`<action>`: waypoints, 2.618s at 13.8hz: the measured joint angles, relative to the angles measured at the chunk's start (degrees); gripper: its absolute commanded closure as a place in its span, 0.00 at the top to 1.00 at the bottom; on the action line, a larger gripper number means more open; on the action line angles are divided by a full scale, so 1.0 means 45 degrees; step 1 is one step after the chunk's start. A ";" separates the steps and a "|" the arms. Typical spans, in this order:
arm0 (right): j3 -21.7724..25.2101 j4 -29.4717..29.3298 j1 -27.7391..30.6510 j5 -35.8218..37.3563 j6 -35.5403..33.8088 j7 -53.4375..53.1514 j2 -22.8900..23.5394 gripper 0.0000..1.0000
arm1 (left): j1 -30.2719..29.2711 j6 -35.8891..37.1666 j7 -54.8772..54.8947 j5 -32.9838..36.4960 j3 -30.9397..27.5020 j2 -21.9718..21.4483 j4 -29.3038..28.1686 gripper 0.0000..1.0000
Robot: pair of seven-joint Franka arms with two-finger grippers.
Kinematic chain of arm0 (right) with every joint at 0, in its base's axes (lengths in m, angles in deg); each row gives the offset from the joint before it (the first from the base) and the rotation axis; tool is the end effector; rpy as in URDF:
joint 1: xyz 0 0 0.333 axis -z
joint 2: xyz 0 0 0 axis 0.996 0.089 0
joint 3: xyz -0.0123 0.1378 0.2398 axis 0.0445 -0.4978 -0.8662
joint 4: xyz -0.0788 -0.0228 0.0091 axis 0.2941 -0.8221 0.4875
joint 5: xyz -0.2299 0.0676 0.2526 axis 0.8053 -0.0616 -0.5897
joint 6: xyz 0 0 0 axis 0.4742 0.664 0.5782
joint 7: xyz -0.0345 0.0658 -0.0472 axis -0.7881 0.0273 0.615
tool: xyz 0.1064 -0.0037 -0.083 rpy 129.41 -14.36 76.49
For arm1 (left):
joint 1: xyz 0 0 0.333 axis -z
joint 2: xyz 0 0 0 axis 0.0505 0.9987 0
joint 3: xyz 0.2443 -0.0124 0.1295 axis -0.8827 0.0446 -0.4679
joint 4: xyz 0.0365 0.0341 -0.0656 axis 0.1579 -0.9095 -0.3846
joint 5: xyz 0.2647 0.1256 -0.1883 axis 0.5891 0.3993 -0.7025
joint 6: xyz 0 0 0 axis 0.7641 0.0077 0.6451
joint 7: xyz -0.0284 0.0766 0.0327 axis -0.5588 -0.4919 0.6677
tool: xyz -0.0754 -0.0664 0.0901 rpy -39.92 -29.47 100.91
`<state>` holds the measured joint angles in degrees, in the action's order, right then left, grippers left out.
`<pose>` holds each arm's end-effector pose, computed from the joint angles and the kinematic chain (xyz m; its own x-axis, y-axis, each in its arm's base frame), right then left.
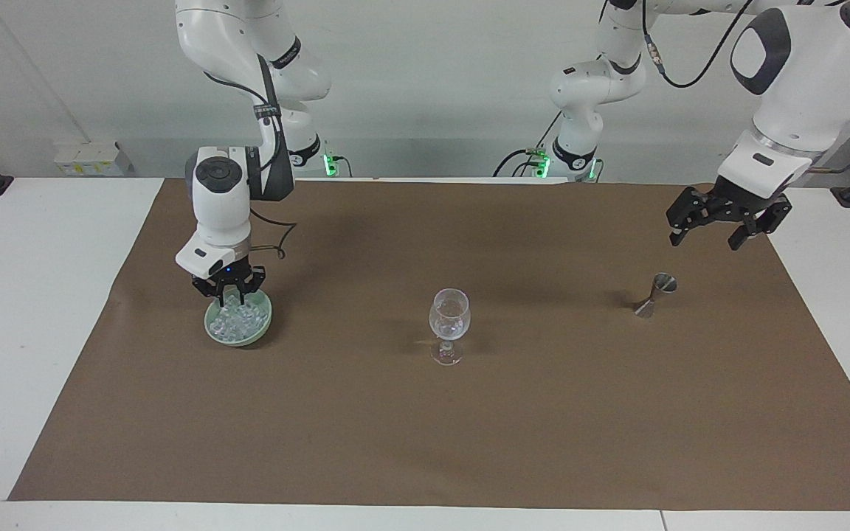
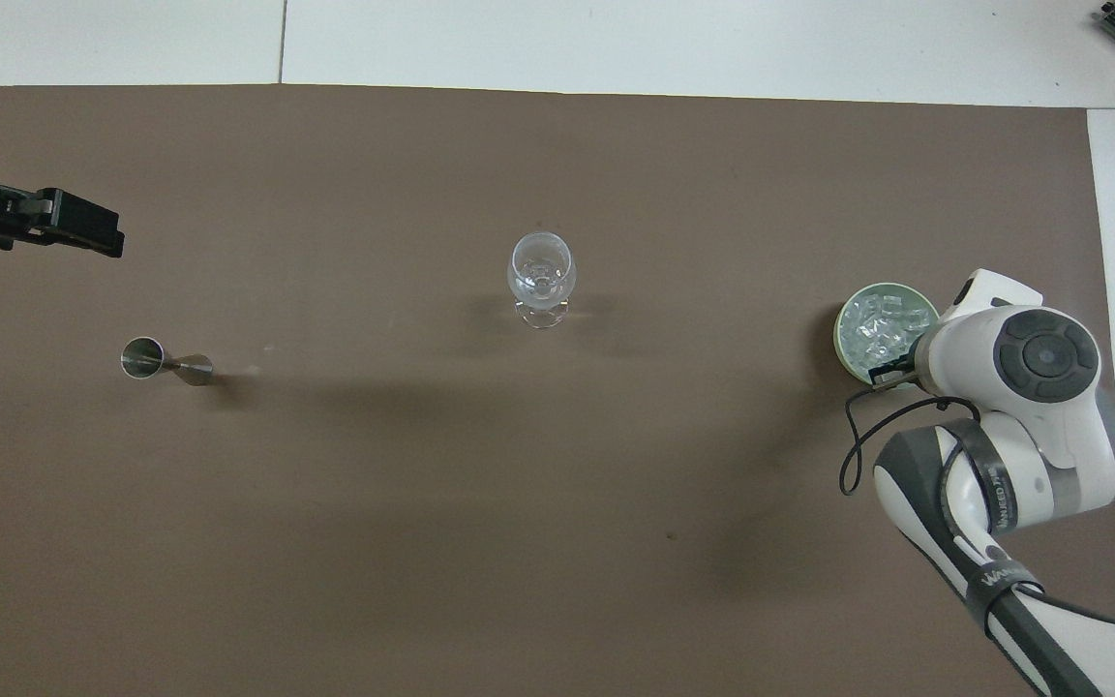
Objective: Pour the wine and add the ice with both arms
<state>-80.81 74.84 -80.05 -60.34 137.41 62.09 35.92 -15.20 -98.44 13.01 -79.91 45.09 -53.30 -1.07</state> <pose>0.5058 -0.0192 0.2898 0.9578 0.2852 0.0357 0.2663 -0.9273 0.2630 0.5524 -0.0491 0.5506 0.9880 -0.1444 0.0545 -0.1451 -0.9894 0.0078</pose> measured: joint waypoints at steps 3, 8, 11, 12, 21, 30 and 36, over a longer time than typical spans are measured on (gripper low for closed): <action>-0.0005 0.0021 -0.0002 0.0000 -0.0012 0.0000 0.0002 0.01 | 0.0011 0.0000 0.0001 0.0092 0.0068 -0.0076 -0.0007 1.00; -0.0136 -0.0087 -0.0267 -0.0566 -0.0622 0.0000 -0.0116 0.00 | 0.0011 0.0000 0.0003 0.0106 0.0077 -0.0099 -0.0045 1.00; -0.0188 -0.0369 -0.0389 -0.0788 -0.1041 -0.0001 -0.0364 0.00 | 0.0012 0.0000 0.0003 0.0106 0.0092 -0.0144 -0.0050 1.00; -0.0185 -0.0502 -0.0388 -0.0792 -0.1127 0.0000 -0.0384 0.00 | 0.0012 0.0000 0.0003 0.0106 0.0093 -0.0173 -0.0050 1.00; -0.0837 -0.3143 -0.0391 -0.3367 -0.2643 -0.0001 -0.0781 0.00 | 0.1539 0.0007 0.0003 0.0106 -0.1372 -0.0226 -0.0075 1.00; -0.3456 -0.5648 -0.2155 -0.4116 -0.2308 -0.5312 -0.0307 0.00 | 0.3367 -0.0004 0.0000 0.0106 -0.3112 -0.0878 -0.0967 1.00; -0.3459 -0.6547 -0.3478 -0.4121 -0.1343 -0.6721 0.0819 0.00 | 0.3499 -0.0007 -0.0047 -0.0016 -0.3360 -0.1118 -0.1393 1.00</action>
<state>-96.38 45.38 -95.70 -78.88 131.36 31.84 39.61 0.55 -98.48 12.79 -79.98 29.96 -58.32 -7.34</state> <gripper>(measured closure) 0.758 0.000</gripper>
